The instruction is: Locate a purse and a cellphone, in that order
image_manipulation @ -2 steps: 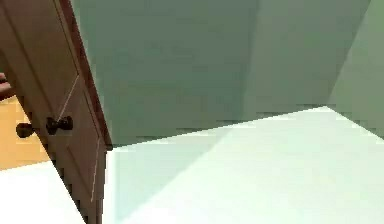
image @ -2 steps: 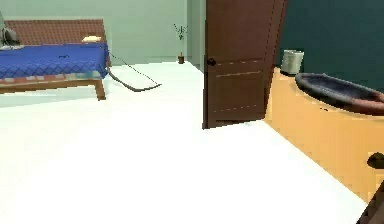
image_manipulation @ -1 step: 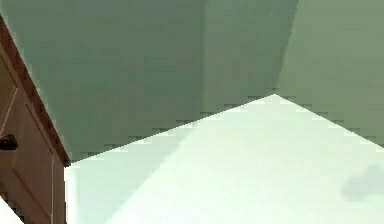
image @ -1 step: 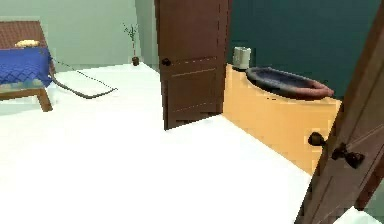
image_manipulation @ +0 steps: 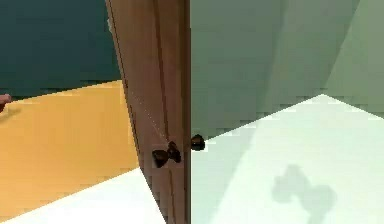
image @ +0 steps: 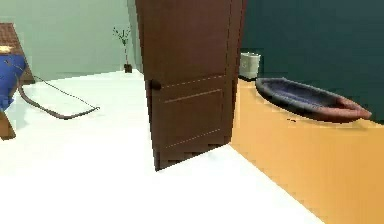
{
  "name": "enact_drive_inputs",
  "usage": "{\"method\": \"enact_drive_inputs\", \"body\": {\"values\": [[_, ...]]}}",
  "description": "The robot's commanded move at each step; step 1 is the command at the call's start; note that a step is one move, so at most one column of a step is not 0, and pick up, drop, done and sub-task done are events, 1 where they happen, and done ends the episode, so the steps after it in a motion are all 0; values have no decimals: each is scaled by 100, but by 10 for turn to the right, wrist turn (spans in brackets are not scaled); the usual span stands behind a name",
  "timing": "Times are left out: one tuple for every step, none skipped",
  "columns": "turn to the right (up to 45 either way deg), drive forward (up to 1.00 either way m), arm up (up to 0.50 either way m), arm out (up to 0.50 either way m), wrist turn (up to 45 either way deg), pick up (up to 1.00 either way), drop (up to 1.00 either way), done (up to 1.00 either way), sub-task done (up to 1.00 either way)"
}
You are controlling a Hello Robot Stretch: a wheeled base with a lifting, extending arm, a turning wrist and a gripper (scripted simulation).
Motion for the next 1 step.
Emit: {"method": "enact_drive_inputs", "body": {"values": [[150,0,0,0,0,0,0,0,0]]}}
